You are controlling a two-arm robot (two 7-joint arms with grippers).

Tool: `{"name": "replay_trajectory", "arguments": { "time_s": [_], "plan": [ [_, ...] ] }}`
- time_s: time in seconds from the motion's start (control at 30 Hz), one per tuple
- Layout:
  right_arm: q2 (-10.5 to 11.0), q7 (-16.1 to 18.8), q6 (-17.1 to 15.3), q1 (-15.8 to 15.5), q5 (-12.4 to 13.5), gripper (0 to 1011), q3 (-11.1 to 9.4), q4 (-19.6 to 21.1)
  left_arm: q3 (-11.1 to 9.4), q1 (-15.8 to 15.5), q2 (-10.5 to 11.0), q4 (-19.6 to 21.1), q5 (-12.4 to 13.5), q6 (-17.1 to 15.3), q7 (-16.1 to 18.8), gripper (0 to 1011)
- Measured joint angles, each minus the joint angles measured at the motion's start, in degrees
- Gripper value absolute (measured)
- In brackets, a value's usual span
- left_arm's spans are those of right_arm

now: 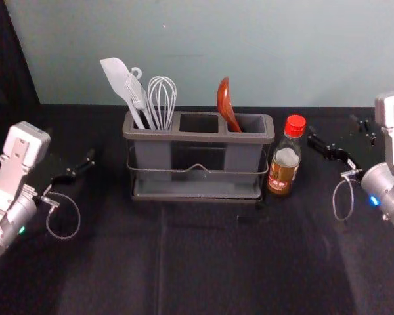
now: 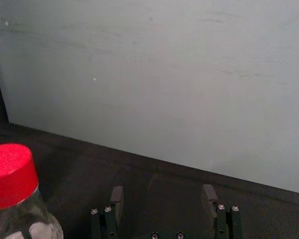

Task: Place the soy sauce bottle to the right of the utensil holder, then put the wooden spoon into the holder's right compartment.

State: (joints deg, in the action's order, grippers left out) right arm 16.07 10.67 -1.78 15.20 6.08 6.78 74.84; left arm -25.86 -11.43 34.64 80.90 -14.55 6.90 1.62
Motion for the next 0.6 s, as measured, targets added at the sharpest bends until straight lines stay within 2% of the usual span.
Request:
{"name": "replay_trajectory", "arguments": {
  "time_s": [0.23,0.6],
  "plan": [
    [-0.5,0.2,-0.2,-0.2,-1.2,1004,-0.3,-0.2,0.0,0.0,0.0,0.0,0.0,0.0,0.0,1000],
    [-0.4,0.2,-0.2,-0.1,-1.1,1004,-0.3,-0.2,0.0,0.0,0.0,0.0,0.0,0.0,0.0,1000]
  ]
}}
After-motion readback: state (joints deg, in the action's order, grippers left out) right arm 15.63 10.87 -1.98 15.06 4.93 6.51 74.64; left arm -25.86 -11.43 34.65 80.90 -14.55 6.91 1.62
